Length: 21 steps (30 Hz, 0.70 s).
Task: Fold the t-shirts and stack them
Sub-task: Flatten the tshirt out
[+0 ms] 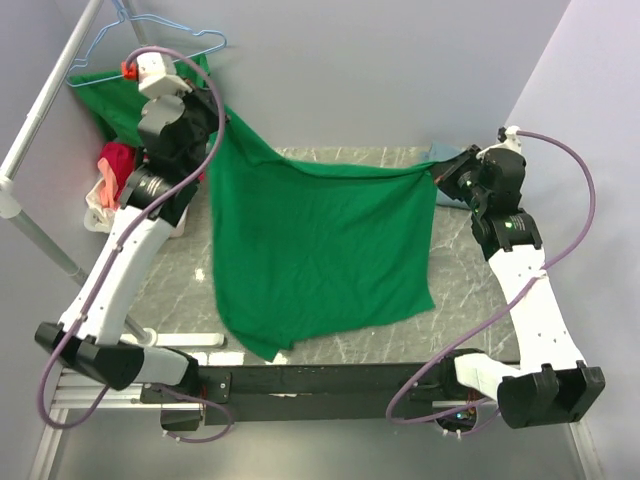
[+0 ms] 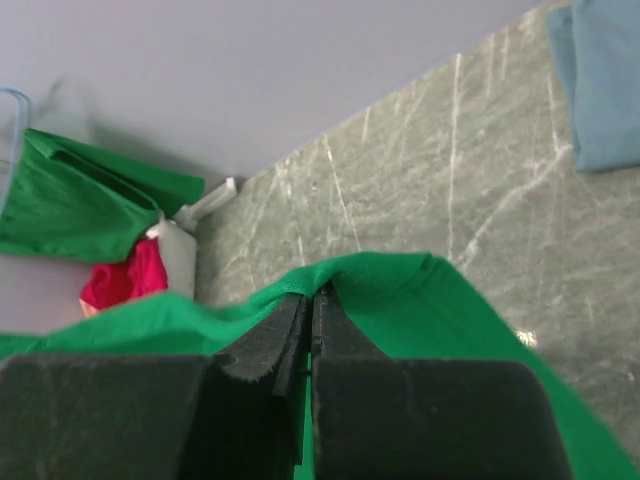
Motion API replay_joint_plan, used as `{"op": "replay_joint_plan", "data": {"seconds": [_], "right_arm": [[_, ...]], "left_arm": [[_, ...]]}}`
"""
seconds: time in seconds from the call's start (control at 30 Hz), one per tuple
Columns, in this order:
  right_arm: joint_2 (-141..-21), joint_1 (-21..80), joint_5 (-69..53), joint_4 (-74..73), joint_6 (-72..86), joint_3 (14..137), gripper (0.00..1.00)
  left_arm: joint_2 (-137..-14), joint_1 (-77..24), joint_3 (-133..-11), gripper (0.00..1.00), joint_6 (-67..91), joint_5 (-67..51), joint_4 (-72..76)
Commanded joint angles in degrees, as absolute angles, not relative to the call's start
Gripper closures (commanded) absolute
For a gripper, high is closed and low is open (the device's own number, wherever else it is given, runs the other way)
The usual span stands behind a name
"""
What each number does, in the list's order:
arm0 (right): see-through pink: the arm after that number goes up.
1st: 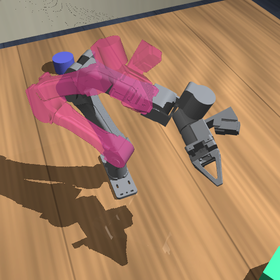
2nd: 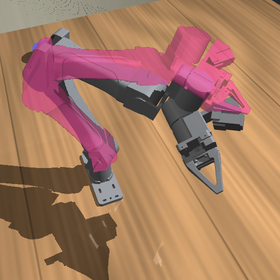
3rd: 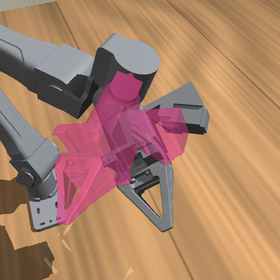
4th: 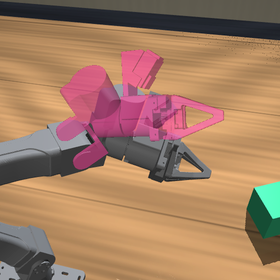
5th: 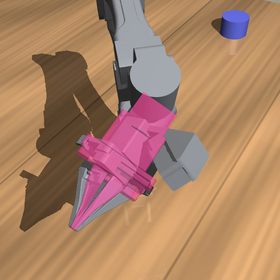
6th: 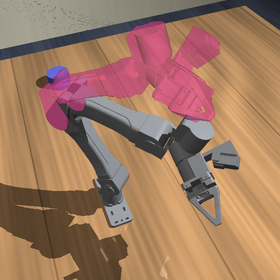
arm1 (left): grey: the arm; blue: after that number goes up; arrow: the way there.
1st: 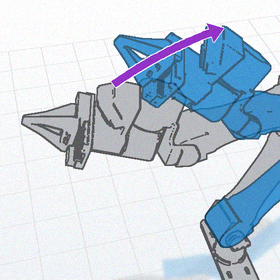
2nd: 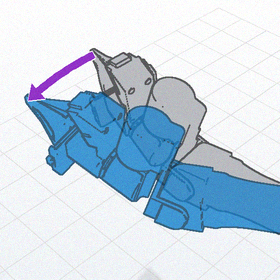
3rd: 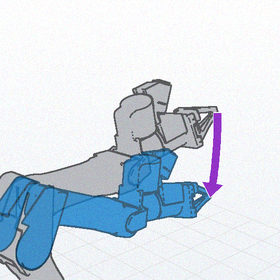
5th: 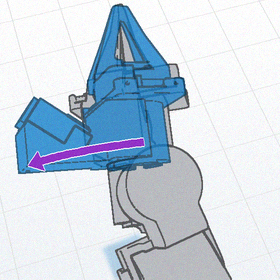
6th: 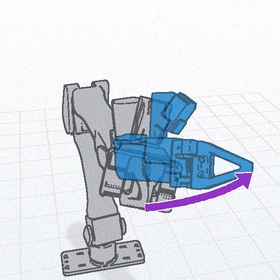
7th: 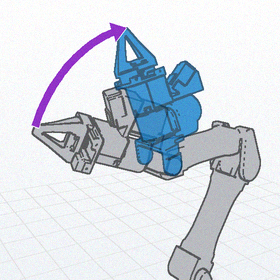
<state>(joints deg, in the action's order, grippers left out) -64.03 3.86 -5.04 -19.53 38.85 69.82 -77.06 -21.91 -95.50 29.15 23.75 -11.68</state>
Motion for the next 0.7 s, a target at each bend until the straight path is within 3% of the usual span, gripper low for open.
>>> {"op": "replay_joint_plan", "data": {"seconds": [0.0, 0.23, 0.47, 0.67], "right_arm": [[-63.54, 3.52, -6.41, -13.44, 39.29, 74.87, 1.0], [-56.35, 3.51, -6.68, -17.31, 37.97, 75.42, 1.0], [-43.43, 3.51, -8.17, -22.41, 36.83, 68.83, 1.0], [-35.51, 3.52, -9.4, -26.98, 35.25, 68.02, 1.0]], "left_arm": [[-75.49, -21.62, -105.45, 0.99, 24.79, 22.86, -1.94], [-70.77, -21.62, -110.22, 0.99, 23.29, 21.53, -5.7], [-50.75, -21.62, -97.14, 0.99, 23.2, 21.36, -10.97], [-40.7, -21.62, -92.81, 0.99, 22.15, 22.67, -14.5]]}}
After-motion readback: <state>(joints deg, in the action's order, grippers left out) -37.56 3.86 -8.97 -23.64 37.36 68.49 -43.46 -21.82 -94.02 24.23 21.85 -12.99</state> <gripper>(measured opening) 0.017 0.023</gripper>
